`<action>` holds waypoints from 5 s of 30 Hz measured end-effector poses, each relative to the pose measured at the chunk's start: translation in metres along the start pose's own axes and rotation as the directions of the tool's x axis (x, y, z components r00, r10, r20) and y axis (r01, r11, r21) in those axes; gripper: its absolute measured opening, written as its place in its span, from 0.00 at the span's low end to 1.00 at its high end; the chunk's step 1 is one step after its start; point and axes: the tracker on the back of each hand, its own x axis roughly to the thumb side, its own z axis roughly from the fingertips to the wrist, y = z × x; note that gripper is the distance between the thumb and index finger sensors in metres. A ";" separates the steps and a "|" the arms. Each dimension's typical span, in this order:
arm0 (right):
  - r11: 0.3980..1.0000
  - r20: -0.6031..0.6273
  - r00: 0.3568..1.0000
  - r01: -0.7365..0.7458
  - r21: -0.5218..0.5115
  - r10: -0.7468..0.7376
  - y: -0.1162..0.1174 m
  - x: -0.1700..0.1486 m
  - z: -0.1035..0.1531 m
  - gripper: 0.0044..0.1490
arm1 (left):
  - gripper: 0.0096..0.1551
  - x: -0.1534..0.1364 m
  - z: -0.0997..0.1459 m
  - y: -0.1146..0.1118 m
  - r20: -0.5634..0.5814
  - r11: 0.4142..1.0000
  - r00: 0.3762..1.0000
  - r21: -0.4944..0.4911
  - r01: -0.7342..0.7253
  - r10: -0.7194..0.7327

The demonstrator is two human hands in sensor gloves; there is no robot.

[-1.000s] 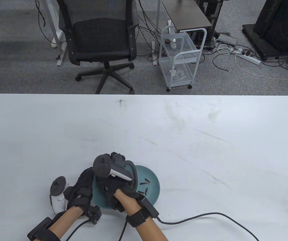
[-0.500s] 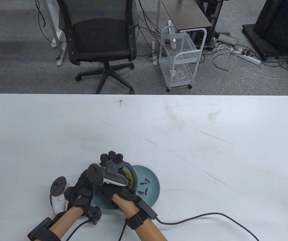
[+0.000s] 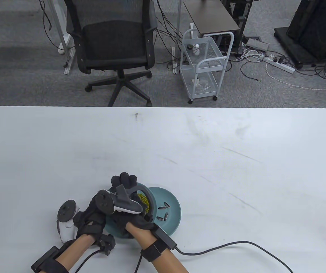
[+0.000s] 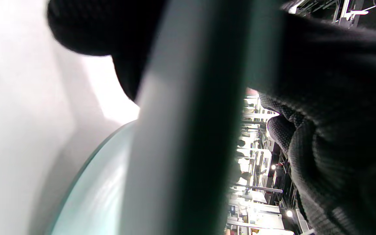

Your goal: Pick sunflower seeds with hand pinch into plate

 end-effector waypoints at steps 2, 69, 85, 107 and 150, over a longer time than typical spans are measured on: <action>1.000 -0.002 1.000 0.022 -0.001 -0.022 -0.001 -0.002 0.000 0.21 | 0.27 0.001 0.000 0.000 0.000 1.000 1.000 0.000 0.000 0.000; 0.933 -0.266 0.902 0.291 -0.209 -0.341 -0.025 -0.128 0.058 0.23 | 0.27 0.004 -0.004 0.016 -0.013 0.998 0.999 0.038 -0.048 0.049; 0.972 -0.127 0.972 0.210 0.104 -0.196 -0.006 -0.048 0.044 0.26 | 0.27 0.003 -0.002 0.003 -0.017 1.000 1.000 -0.002 0.009 -0.009; 0.998 -0.030 0.999 -0.033 0.051 0.034 -0.002 -0.021 0.045 0.21 | 0.27 0.001 -0.001 0.001 -0.022 1.000 1.000 -0.012 -0.005 0.005; 0.954 -0.103 0.976 0.163 -0.251 -0.193 -0.060 -0.084 0.105 0.21 | 0.27 0.005 -0.004 0.018 -0.015 0.998 0.999 0.041 -0.047 0.047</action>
